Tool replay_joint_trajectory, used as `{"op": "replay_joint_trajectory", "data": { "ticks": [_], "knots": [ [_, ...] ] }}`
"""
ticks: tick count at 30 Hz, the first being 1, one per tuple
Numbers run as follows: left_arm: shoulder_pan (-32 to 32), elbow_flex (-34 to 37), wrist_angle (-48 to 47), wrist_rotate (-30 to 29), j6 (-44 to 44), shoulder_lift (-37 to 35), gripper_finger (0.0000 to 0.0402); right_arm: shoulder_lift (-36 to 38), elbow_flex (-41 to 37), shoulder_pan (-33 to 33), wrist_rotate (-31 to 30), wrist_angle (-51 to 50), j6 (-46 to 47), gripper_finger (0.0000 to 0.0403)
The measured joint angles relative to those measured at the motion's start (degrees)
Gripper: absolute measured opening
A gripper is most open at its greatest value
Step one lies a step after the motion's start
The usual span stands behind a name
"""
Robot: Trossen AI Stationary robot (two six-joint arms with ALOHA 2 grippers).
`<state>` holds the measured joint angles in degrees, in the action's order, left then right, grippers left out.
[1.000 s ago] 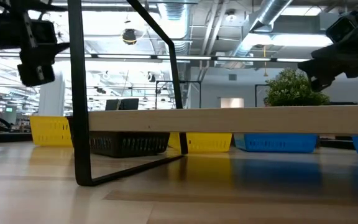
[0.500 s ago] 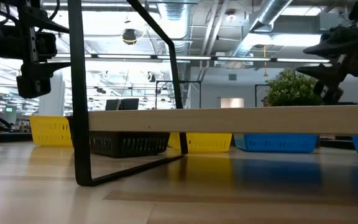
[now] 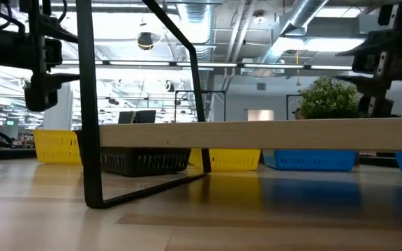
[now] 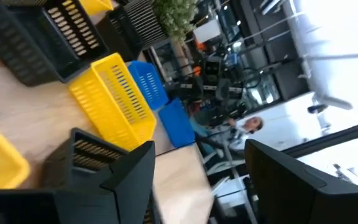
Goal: Stack baskets on shelf by color
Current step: Put the right blue bin on the shelf
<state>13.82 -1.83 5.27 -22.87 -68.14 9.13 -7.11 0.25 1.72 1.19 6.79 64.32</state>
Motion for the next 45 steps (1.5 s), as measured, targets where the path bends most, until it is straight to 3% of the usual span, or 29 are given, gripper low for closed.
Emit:
{"op": "replay_joint_trajectory", "data": {
  "ticks": [5,11,18,25,30,35,45],
  "knots": [
    [0.0,0.0,10.4,-0.1,1.2,0.0,0.0238,-0.1,1.8,0.0,-1.4,8.6,-2.5,0.0184],
    [0.0,-0.3,25.5,-2.0,6.2,0.0,0.0238,0.0,9.9,0.0,-6.7,11.6,-14.9,0.0184],
    [0.0,-9.7,17.6,-3.3,10.7,1.4,0.0238,-3.3,21.6,0.0,-12.8,7.2,-30.7,0.0199],
    [0.0,-24.8,7.0,-3.3,18.5,8.0,0.0238,-10.0,34.5,0.0,-15.1,-8.2,-37.7,0.0239],
    [0.0,-35.2,-4.1,-3.3,19.1,14.3,0.0238,-15.0,41.6,0.0,-15.0,-19.4,-36.7,0.0255],
    [0.0,-43.5,-14.4,-3.2,18.8,20.7,0.0238,-19.3,46.3,0.0,-14.2,-33.0,-28.5,0.0255],
    [0.0,-50.8,-22.8,-3.1,20.2,28.5,0.0238,-25.2,48.0,0.1,-3.4,-61.6,-7.4,0.0255]
  ]
}}
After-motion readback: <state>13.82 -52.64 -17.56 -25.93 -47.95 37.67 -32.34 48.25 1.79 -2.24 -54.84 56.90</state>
